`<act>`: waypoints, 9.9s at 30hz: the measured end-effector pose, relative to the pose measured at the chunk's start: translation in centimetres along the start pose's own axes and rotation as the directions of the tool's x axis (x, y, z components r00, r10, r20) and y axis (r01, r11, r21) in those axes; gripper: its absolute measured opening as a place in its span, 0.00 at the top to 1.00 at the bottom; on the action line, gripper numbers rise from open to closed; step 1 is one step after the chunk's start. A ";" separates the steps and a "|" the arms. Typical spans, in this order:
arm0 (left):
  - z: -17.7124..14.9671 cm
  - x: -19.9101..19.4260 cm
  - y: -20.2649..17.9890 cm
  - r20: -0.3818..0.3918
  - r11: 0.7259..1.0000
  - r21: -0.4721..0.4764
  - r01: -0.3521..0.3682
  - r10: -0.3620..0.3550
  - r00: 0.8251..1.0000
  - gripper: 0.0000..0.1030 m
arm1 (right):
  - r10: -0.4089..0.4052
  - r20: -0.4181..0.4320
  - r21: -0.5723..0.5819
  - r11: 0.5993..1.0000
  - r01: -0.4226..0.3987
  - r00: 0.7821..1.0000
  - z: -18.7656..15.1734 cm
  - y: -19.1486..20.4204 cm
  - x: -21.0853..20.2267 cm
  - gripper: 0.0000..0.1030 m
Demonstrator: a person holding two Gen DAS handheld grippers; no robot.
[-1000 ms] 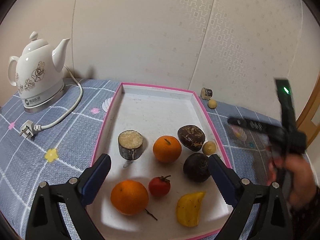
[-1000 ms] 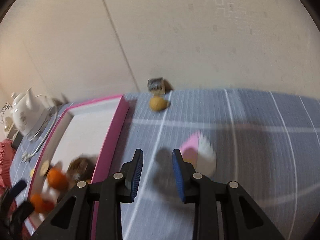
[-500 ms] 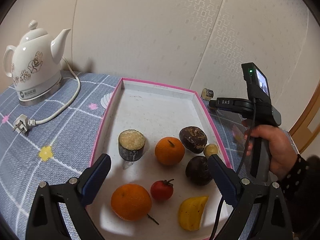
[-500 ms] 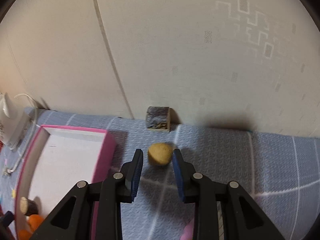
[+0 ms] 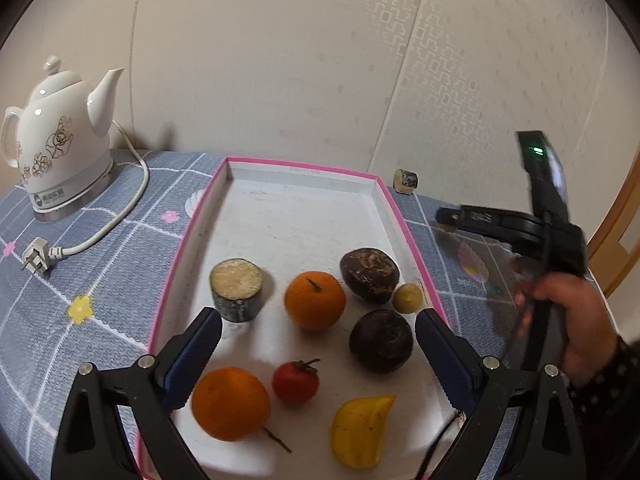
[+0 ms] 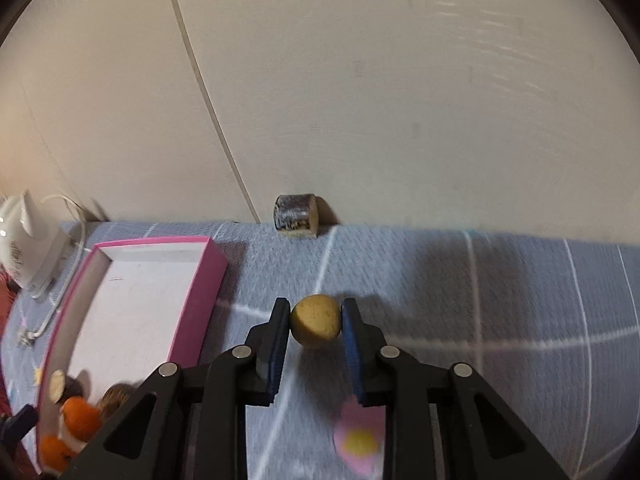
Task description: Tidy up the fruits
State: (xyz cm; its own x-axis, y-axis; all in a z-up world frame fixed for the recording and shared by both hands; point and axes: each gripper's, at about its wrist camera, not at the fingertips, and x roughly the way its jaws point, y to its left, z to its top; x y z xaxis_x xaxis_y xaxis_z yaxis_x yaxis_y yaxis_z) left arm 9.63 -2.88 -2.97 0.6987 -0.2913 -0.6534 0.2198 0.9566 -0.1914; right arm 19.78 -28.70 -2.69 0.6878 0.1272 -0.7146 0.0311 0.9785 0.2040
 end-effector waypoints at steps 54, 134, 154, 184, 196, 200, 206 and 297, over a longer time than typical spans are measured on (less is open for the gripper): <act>13.4 20.6 -14.4 -0.171 0.987 0.128 -0.095 0.116 0.978 0.76 | 0.038 0.140 0.192 0.979 -0.064 0.989 -5.4 -8.3 -9.8 0.74; 3.5 1.0 4.4 0.005 0.983 -0.054 -0.176 0.176 0.984 0.49 | 0.091 0.138 0.055 0.994 -0.100 0.986 -8.3 0.5 -10.7 0.74; -2.0 -5.3 3.8 0.123 0.957 0.007 -0.291 0.288 0.950 0.00 | 0.215 0.100 -0.084 0.975 -0.207 0.972 -9.4 5.8 -10.6 0.74; -5.2 -8.9 4.8 0.114 0.911 -0.029 -0.411 0.412 0.904 0.00 | 0.108 0.045 -0.332 0.939 -0.087 0.993 -14.1 12.6 -10.3 0.74; -5.6 -9.6 4.3 0.125 0.926 -0.032 -0.377 0.378 0.917 0.00 | 0.095 0.168 -0.139 0.988 -0.072 0.981 -12.6 8.8 -14.0 0.67; -5.8 -9.8 4.1 0.118 0.932 -0.028 -0.362 0.363 0.924 0.00 | 0.090 0.161 -0.117 0.991 -0.071 0.983 -13.4 8.7 -14.8 0.64; -6.3 -10.6 3.8 0.128 0.937 -0.025 -0.349 0.349 0.928 0.00 | 0.055 0.138 -0.142 0.989 -0.035 0.989 -15.4 10.4 -15.3 0.63; -7.7 -11.6 3.1 0.125 0.943 -0.023 -0.331 0.331 0.935 0.00 | 0.065 0.155 -0.131 0.990 -0.044 0.986 -17.2 12.9 -16.1 0.52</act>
State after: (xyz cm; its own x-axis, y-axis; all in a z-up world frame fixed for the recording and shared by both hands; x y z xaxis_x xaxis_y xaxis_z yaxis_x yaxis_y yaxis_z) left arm -3.06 3.57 -1.66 0.8113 0.0430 -0.5830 -0.0396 0.9990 0.0187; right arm -3.35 -15.34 -0.03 0.7922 0.1634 -0.5880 -0.0946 0.9847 0.1462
